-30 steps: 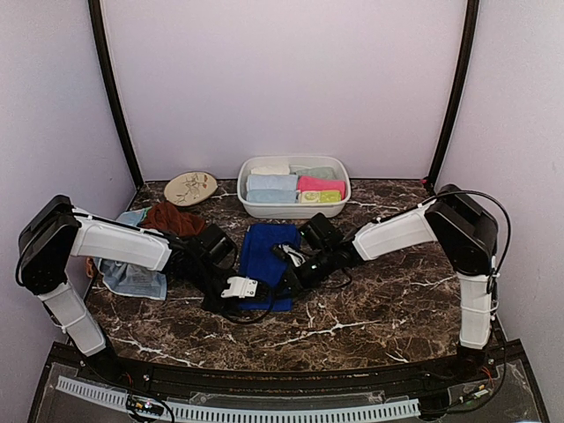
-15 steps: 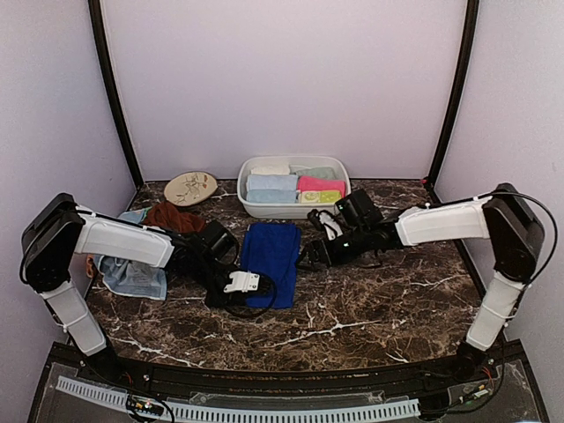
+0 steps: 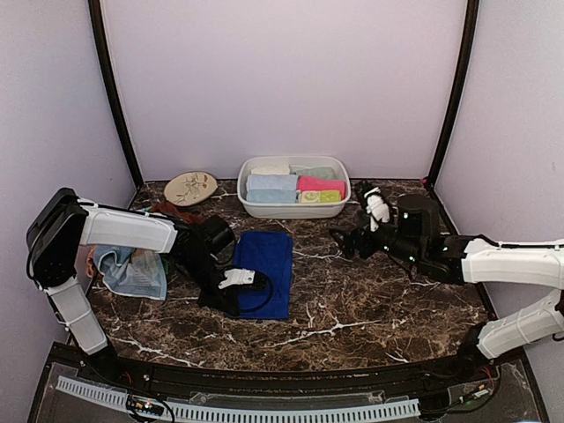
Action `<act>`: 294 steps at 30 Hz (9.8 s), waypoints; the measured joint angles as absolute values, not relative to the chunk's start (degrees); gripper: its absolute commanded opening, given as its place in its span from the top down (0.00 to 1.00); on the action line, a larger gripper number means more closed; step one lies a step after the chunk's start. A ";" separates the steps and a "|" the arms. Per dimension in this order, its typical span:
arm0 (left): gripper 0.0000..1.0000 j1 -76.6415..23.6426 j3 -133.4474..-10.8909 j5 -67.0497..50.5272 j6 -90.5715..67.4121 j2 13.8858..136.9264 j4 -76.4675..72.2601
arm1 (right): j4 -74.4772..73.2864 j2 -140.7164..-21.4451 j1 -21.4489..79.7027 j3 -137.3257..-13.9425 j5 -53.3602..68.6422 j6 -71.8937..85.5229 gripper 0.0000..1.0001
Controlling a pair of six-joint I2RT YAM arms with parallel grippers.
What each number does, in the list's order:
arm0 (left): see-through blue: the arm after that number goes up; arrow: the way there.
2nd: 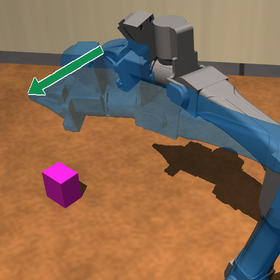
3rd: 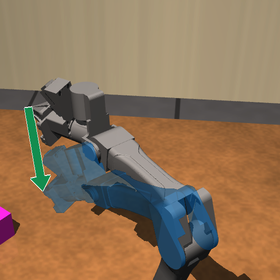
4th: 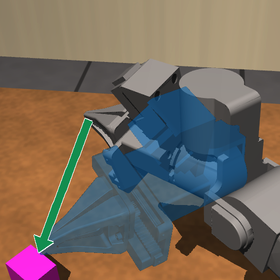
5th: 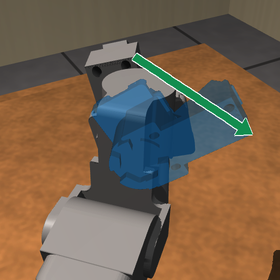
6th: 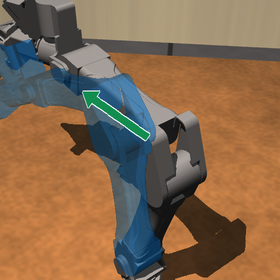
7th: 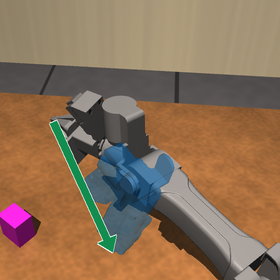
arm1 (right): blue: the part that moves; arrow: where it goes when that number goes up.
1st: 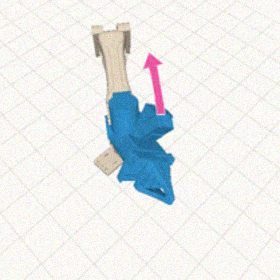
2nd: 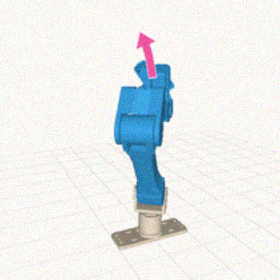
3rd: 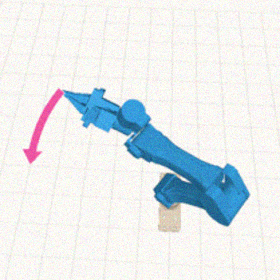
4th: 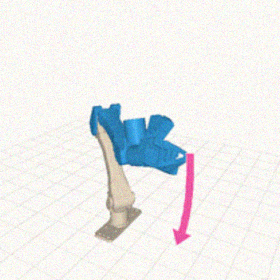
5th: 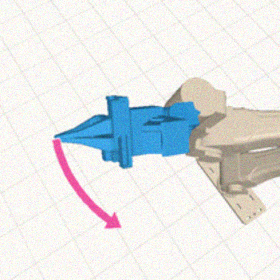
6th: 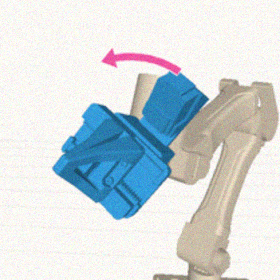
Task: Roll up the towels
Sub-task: Roll the towel at the center of the board.
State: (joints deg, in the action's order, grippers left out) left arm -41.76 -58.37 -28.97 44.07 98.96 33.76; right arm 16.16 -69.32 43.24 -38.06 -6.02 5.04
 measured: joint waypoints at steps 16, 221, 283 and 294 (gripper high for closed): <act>1.00 -37.21 -67.64 -37.19 41.89 109.84 44.18 | 21.50 -89.91 75.40 -36.23 -9.65 -31.70 0.31; 0.50 -38.89 -54.39 -22.76 53.69 96.51 18.22 | 1.74 -127.52 49.54 -80.38 46.59 17.89 1.00; 0.60 -31.48 -74.00 -41.65 50.13 114.56 43.79 | 26.37 -117.62 68.62 -60.42 -12.75 -52.58 0.77; 0.53 -21.74 -60.95 -42.19 50.61 100.36 38.39 | 14.52 -117.75 61.71 -68.03 1.98 -30.48 1.00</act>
State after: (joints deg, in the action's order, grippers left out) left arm -21.74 -60.95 -42.19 50.61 100.36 38.39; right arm 14.52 -117.75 61.71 -68.03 1.98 -30.48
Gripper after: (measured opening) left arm 0.470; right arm 0.076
